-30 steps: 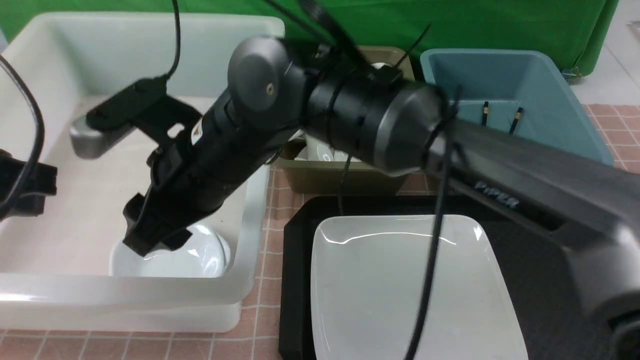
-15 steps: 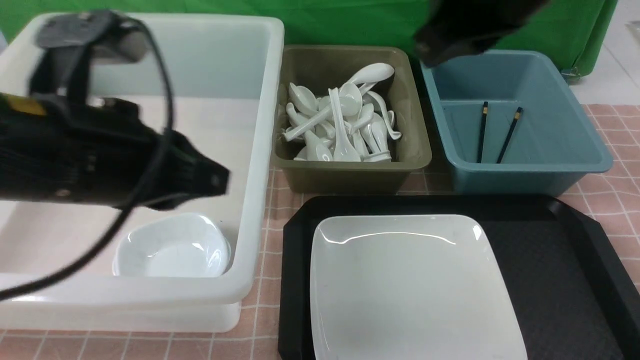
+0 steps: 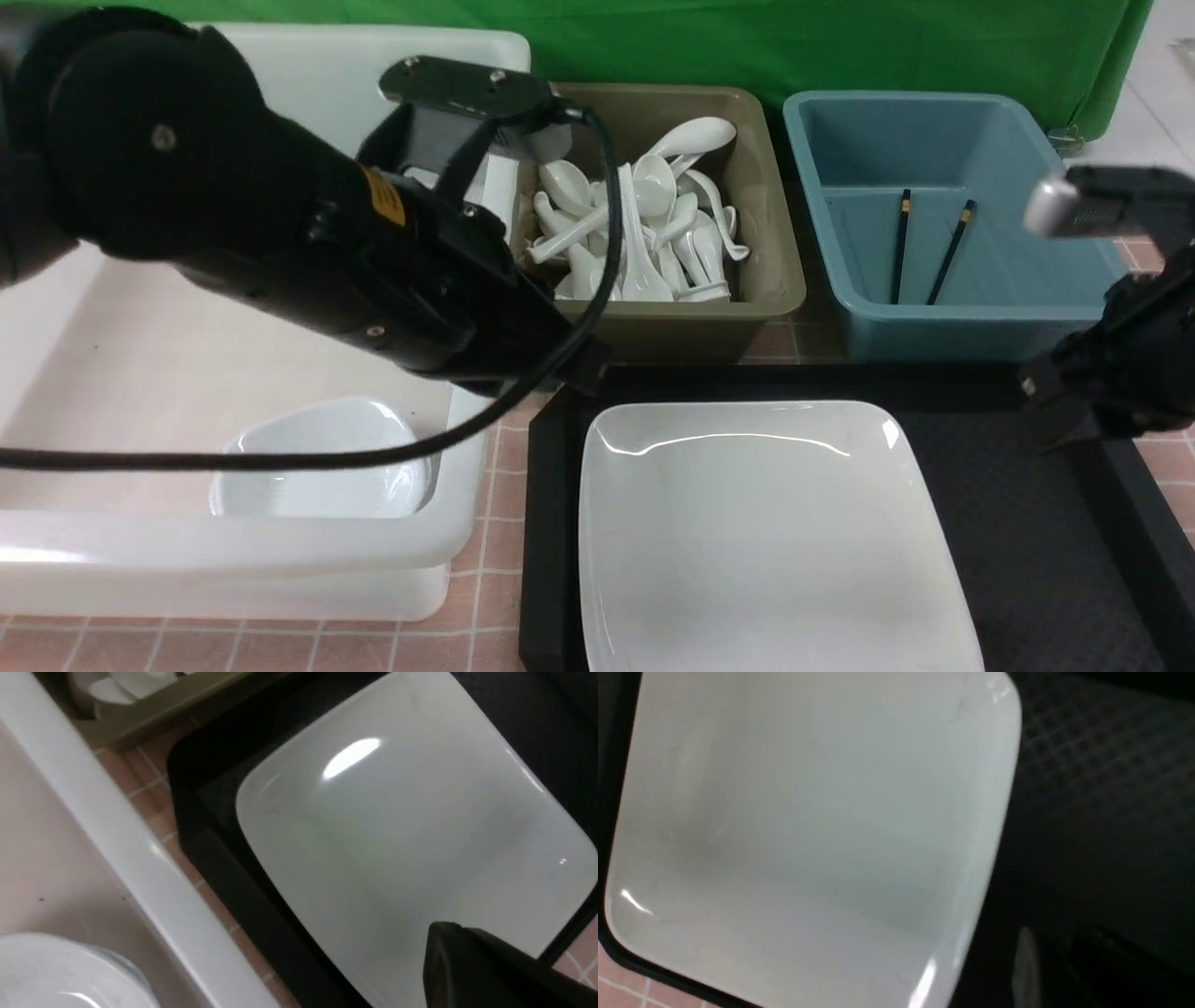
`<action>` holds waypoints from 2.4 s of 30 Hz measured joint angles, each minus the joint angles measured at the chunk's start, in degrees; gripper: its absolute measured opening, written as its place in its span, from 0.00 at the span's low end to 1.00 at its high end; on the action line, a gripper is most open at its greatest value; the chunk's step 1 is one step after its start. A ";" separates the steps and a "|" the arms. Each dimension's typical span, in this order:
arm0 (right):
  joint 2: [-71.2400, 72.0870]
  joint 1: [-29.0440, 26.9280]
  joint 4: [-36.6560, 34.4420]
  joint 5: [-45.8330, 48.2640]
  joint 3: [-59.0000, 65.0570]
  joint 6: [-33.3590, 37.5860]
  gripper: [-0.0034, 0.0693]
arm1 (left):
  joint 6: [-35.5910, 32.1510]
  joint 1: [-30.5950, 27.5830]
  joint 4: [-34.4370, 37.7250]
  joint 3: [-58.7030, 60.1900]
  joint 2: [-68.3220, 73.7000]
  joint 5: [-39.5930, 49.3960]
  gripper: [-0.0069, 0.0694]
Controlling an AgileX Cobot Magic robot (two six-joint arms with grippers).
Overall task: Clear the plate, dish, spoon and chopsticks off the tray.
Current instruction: Use the right arm to grab a plate from the dinner plate, then use the right arm to put the plate into the large storage box on the left
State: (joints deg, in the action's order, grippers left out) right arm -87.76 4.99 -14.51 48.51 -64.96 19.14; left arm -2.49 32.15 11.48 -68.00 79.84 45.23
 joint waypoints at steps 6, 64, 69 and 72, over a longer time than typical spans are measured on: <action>-6.14 -0.19 -8.62 -9.85 3.34 2.77 0.58 | 0.00 -4.19 -1.72 -0.17 0.08 0.41 0.09; -4.33 2.77 -10.19 -7.31 -9.02 8.91 0.16 | -7.83 -11.72 0.62 -0.23 -1.78 -3.15 0.09; -1.70 2.77 -9.48 -5.37 -13.09 8.51 0.16 | -7.78 -19.19 0.62 -0.23 -4.06 -0.74 0.09; -1.22 3.14 -11.64 -4.88 -17.66 8.46 0.16 | -7.78 -23.94 0.86 -0.23 -5.29 0.43 0.09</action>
State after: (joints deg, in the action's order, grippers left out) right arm -88.98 8.13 -26.16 43.63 -82.62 27.59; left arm -10.27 8.20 12.35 -68.23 74.55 45.66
